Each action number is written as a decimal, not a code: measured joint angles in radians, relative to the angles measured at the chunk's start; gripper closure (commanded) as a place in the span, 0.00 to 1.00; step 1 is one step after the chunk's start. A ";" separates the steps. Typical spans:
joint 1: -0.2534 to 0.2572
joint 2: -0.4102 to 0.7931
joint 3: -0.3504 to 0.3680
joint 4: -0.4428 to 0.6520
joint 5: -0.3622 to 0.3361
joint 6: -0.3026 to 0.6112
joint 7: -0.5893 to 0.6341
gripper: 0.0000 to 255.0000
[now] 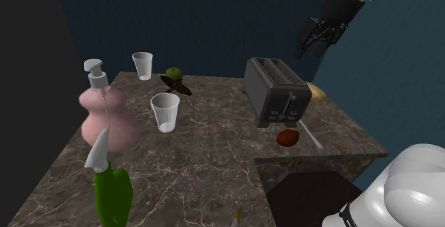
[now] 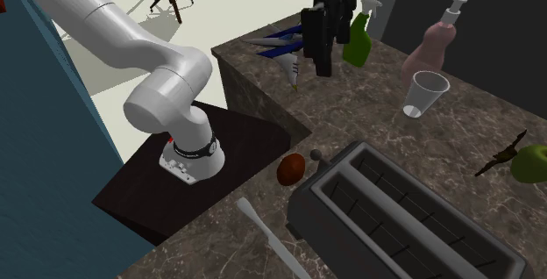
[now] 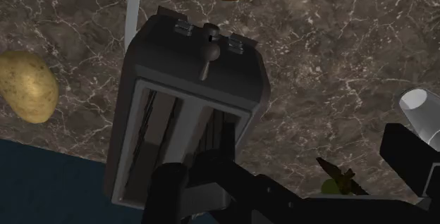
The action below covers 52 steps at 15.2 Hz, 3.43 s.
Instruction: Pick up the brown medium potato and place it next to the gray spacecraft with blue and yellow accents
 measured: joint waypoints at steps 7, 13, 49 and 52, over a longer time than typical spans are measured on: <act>-0.097 -0.059 0.076 -0.186 0.013 0.113 0.252 0.00; -0.198 -0.110 0.194 -0.399 0.060 0.248 0.577 0.00; -0.338 0.031 0.485 -0.698 0.230 0.615 1.158 1.00; -0.337 -0.003 0.469 -0.682 0.222 0.565 1.150 1.00</act>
